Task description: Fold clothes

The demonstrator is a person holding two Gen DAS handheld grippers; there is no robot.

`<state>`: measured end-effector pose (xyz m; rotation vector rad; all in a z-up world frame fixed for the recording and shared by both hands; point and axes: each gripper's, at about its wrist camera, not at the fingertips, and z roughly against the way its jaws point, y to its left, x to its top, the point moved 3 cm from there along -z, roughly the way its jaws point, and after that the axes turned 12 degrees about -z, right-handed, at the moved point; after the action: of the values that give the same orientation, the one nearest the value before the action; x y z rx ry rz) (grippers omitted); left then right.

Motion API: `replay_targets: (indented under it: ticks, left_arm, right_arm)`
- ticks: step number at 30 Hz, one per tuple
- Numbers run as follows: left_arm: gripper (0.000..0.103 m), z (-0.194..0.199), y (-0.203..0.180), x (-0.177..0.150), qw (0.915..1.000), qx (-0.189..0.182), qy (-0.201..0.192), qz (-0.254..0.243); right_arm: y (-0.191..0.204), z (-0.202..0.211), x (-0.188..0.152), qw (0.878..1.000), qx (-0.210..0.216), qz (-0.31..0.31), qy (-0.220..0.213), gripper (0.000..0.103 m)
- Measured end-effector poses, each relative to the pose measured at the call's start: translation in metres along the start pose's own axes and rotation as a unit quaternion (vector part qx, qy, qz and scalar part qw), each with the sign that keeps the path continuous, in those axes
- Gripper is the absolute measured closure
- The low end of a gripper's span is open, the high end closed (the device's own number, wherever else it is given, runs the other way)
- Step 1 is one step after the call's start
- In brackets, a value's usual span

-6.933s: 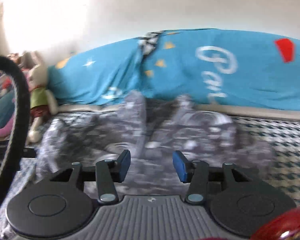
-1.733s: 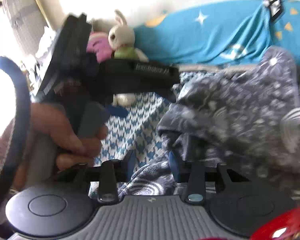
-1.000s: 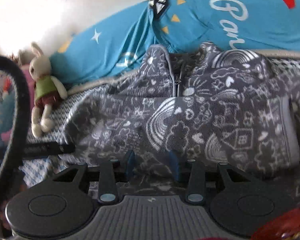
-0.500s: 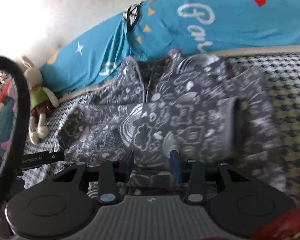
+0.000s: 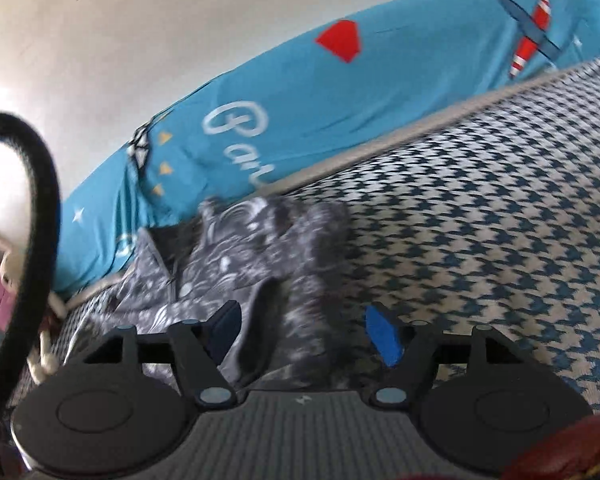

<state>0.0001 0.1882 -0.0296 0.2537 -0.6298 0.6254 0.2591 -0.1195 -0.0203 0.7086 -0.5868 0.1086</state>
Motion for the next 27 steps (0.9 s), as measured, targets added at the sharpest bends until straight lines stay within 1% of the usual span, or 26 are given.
replay_targets:
  ticks: [1, 4, 7, 11, 15, 19, 23, 27]
  left_arm:
    - [0.000, -0.002, 0.000, -0.001, 1.0000, -0.006, 0.003, 0.007]
    - [0.000, -0.006, -0.005, -0.003, 0.9996, -0.020, 0.009, 0.016]
    - [0.000, -0.009, -0.013, -0.003, 0.9998, -0.018, 0.009, 0.007]
    - [0.000, -0.010, -0.020, -0.003, 0.9997, -0.022, 0.009, 0.000]
    - [0.000, -0.009, -0.024, -0.003, 0.9997, -0.025, 0.008, -0.004]
    - [0.000, -0.010, -0.025, -0.003, 0.9996, -0.026, 0.009, -0.005]
    - [0.000, -0.011, -0.025, -0.004, 0.9996, -0.026, 0.012, -0.006]
    - [0.000, -0.013, -0.026, -0.004, 0.9995, -0.026, 0.016, -0.006]
  right_arm:
    - [-0.001, -0.002, 0.001, 1.000, 0.004, -0.005, 0.002, 0.029]
    - [0.004, -0.007, 0.001, 1.000, 0.015, -0.003, 0.004, 0.027]
    - [0.012, -0.011, -0.002, 1.000, 0.020, 0.014, 0.004, 0.021]
    - [0.018, -0.017, -0.008, 0.999, 0.015, 0.033, 0.003, 0.019]
    - [0.014, -0.027, -0.010, 0.999, -0.001, 0.047, 0.015, 0.018]
    - [0.007, -0.041, -0.015, 0.998, -0.014, 0.045, 0.038, 0.018]
    - [0.001, -0.048, -0.017, 0.998, -0.015, 0.042, 0.050, 0.018]
    - [-0.001, -0.052, -0.019, 0.998, -0.014, 0.037, 0.049, 0.017]
